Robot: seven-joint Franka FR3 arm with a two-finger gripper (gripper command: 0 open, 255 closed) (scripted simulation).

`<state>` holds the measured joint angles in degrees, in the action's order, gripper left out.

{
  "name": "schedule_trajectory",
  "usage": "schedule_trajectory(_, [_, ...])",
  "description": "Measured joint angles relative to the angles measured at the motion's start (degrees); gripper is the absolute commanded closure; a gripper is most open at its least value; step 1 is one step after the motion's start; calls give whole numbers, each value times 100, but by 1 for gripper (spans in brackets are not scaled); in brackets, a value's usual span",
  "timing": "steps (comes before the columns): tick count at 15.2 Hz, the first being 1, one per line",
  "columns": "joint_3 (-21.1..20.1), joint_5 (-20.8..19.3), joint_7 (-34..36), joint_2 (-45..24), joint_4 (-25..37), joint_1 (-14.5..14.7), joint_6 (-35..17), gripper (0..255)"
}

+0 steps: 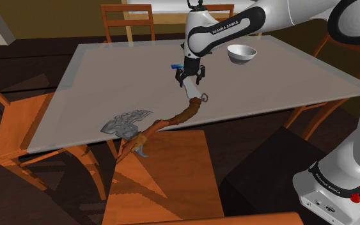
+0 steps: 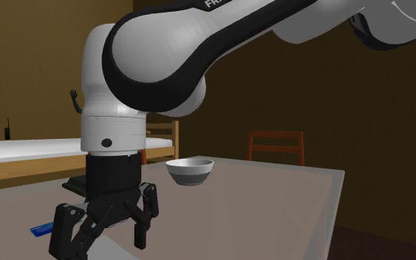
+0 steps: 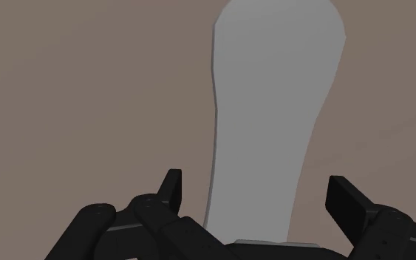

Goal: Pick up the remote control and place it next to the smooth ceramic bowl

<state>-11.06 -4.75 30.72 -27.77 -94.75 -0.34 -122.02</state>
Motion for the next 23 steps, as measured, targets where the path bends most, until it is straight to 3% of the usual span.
schedule_trajectory(5, [2,-1,-4,-6,-7,-3,-15,0])
schedule_trajectory(6, [2,-1,-4,-6,-7,-3,-15,255])
schedule_trajectory(16, [2,0,-3,-4,-7,-3,-15,255])
schedule_trajectory(23, [-20,41,-27,174,176,-16,345,255])
